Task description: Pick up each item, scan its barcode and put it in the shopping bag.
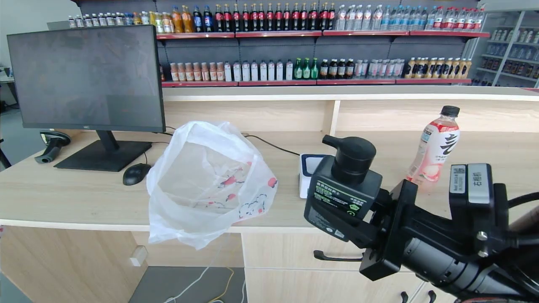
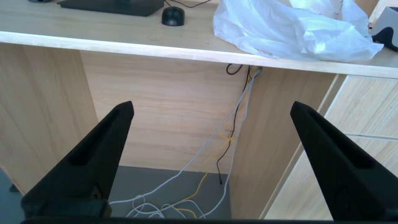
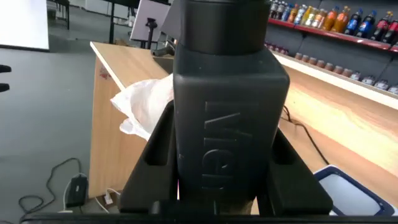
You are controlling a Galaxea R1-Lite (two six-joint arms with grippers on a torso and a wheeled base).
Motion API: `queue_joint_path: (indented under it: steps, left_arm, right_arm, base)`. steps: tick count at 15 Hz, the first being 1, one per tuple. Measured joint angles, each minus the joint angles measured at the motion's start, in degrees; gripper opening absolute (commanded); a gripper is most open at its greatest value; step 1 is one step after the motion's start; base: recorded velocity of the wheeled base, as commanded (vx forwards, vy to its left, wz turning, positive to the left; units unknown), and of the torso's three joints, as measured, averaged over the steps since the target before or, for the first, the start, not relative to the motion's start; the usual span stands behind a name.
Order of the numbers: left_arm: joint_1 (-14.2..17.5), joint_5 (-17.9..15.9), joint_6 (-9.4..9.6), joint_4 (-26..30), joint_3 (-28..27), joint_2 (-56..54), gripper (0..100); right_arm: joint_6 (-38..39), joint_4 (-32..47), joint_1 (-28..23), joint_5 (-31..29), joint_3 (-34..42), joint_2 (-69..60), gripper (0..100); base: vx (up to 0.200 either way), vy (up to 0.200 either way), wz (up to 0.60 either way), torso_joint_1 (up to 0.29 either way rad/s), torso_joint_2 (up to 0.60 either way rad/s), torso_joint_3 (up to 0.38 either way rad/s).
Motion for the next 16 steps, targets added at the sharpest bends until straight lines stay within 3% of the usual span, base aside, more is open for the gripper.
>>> queue_joint_path:
  steps: [5, 8, 10, 16]
  left_arm:
    - [0.00, 0.00, -0.01, 0.00, 0.00, 0.00, 100]
    - [0.00, 0.00, 0.18, 0.00, 0.00, 0.00, 100]
    - [-0.05, -0.13, 1.44, 0.05, 0.00, 0.00, 100]
    - [-0.10, -0.18, 1.66, 0.07, 0.00, 0.00, 100]
  right_arm:
    - [-5.80, 0.01, -5.32, -0.05, 0.61, 2.77, 0]
    - [-5.86, 0.00, -6.21, -0.02, 0.00, 3.71, 0]
    - [-5.86, 0.00, -6.80, -0.02, -0.22, 4.08, 0]
    - [-5.56, 0.00, -6.95, -0.02, 0.20, 4.39, 0]
  base:
    - [0.000, 0.000, 0.00, 0.000, 0.00, 0.000]
    - [0.000, 0.000, 0.00, 0.000, 0.00, 0.000]
    - [0.000, 0.000, 0.00, 0.000, 0.00, 0.000]
    - [0.000, 0.000, 0.00, 0.000, 0.00, 0.000]
